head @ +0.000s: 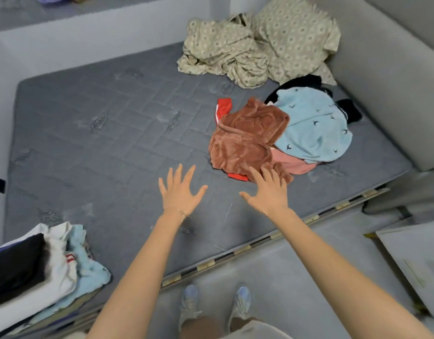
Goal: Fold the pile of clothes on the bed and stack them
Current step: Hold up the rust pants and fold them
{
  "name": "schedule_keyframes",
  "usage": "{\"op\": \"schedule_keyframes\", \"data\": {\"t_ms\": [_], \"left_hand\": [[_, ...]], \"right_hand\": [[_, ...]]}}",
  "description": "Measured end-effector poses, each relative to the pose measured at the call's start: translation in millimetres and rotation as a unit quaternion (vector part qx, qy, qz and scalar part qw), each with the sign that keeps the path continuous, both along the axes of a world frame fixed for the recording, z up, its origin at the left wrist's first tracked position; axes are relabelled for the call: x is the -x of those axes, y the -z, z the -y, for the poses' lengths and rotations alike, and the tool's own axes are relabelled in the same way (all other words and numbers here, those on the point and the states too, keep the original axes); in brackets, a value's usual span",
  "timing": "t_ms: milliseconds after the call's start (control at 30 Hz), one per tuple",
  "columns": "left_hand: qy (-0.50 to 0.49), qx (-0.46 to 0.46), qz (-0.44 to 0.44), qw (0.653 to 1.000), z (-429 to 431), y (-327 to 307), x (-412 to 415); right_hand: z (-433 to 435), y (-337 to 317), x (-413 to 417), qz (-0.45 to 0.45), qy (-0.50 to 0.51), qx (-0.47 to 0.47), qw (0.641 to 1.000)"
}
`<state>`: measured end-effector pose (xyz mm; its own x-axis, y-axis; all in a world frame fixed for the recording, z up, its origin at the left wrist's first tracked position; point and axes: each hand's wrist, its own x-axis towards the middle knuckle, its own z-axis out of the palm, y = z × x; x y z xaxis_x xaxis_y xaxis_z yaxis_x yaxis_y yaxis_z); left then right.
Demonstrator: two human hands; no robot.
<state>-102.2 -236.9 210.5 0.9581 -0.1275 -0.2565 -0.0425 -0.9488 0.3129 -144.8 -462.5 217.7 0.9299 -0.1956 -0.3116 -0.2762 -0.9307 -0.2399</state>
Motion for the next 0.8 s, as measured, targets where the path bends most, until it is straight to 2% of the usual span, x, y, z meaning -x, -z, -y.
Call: {"op": "schedule_keyframes", "data": {"t_ms": [267, 667, 800], "left_hand": [[0.036, -0.008, 0.011, 0.999, 65, -4, -57], [0.089, -0.02, -0.028, 0.995, 159, 45, -173], [0.081, -0.016, -0.03, 0.996, 203, 69, -202]], "right_hand": [[67, 5, -35, 0.02, 0.031, 0.011, 0.999], [159, 46, -116, -0.017, 0.095, -0.009, 0.995], [200, 67, -151, -0.024, 0.082, 0.0, 0.996]]}}
